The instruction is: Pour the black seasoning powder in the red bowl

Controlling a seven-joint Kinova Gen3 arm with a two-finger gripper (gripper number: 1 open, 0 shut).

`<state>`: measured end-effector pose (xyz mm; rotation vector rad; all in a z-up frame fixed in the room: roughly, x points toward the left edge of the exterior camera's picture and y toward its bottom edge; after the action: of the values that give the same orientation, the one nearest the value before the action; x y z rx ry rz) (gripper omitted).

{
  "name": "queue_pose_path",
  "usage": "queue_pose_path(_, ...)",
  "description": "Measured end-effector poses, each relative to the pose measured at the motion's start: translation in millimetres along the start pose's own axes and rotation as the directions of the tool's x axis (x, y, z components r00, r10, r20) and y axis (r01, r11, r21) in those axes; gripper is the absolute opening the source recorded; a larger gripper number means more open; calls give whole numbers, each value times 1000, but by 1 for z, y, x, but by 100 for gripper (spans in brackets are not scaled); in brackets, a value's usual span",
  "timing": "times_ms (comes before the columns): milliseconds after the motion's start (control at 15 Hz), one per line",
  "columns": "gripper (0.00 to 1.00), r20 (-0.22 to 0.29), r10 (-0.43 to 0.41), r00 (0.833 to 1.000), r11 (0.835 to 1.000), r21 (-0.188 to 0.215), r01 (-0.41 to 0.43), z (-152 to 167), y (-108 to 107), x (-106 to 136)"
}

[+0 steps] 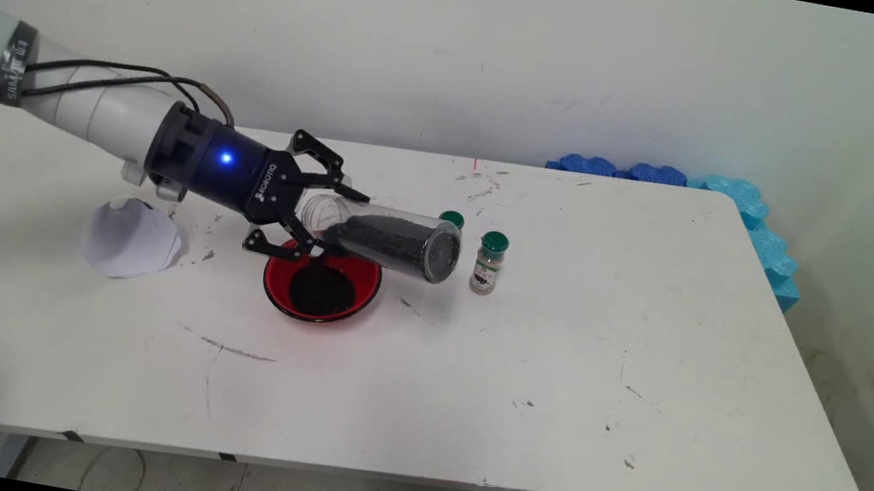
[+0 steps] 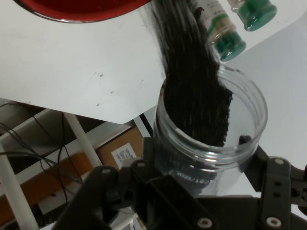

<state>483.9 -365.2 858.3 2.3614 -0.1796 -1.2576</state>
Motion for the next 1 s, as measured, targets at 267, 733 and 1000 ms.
queue_pose_path(267, 0, 0, 2, 1000, 1000, -3, -2, -1, -1, 0)
queue_pose_path(733, 0, -8, 85, 996, 996, 2, -85, -1, 3, 0)
queue_pose_path(1000, 0, -12, 204, 979, 979, 20, -204, -2, 6, -3)
